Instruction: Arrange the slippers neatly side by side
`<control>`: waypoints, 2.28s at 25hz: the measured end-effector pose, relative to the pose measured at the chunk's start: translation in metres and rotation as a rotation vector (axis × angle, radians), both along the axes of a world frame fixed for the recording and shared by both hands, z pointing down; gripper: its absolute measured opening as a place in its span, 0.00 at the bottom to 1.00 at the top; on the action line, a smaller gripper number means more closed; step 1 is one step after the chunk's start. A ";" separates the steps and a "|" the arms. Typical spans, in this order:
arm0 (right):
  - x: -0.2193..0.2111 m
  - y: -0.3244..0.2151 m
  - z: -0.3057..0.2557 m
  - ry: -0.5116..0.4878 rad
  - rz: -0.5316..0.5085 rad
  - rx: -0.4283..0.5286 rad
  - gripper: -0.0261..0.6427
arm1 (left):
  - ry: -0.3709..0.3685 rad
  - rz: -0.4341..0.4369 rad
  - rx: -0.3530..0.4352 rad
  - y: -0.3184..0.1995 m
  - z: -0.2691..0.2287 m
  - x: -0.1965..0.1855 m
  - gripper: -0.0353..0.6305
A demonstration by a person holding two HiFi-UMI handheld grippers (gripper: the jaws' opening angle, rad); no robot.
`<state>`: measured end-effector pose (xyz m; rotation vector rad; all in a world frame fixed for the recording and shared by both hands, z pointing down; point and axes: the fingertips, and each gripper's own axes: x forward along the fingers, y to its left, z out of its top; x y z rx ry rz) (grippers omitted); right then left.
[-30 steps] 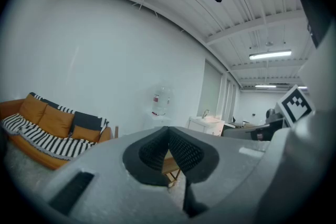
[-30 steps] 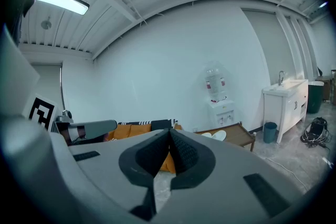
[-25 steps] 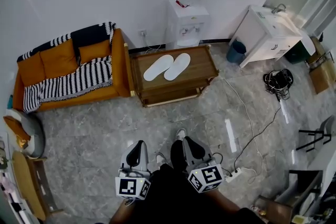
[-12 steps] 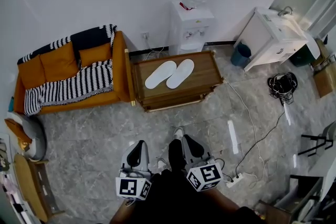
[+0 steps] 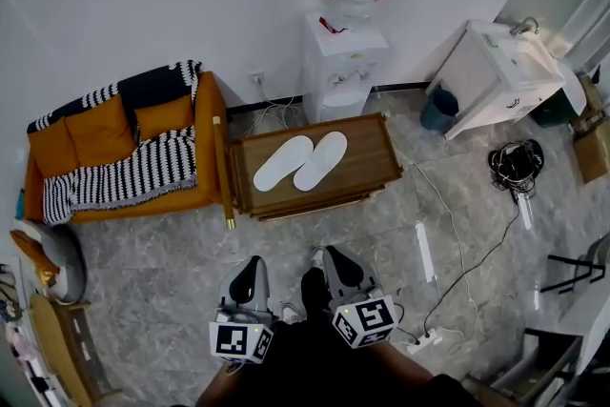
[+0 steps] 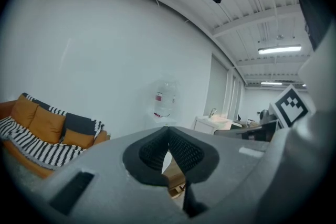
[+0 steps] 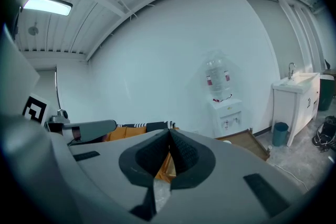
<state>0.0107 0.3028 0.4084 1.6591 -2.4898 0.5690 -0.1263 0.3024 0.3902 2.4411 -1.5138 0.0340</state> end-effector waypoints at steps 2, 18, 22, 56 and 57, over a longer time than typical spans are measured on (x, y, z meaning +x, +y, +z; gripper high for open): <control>0.009 -0.019 0.001 -0.002 -0.012 -0.007 0.06 | -0.005 -0.007 -0.001 -0.018 -0.002 0.010 0.07; 0.048 -0.122 0.013 -0.017 -0.035 -0.053 0.06 | -0.019 -0.050 -0.004 -0.118 -0.013 0.051 0.07; 0.048 -0.148 0.018 0.003 -0.018 -0.064 0.06 | -0.005 -0.038 -0.006 -0.148 -0.009 0.048 0.07; 0.047 -0.317 0.198 0.011 0.309 -0.449 0.06 | 0.003 0.164 -0.099 -0.341 0.046 0.008 0.07; 0.049 -0.318 0.209 0.010 0.319 -0.473 0.06 | 0.004 0.167 -0.101 -0.342 0.047 0.008 0.07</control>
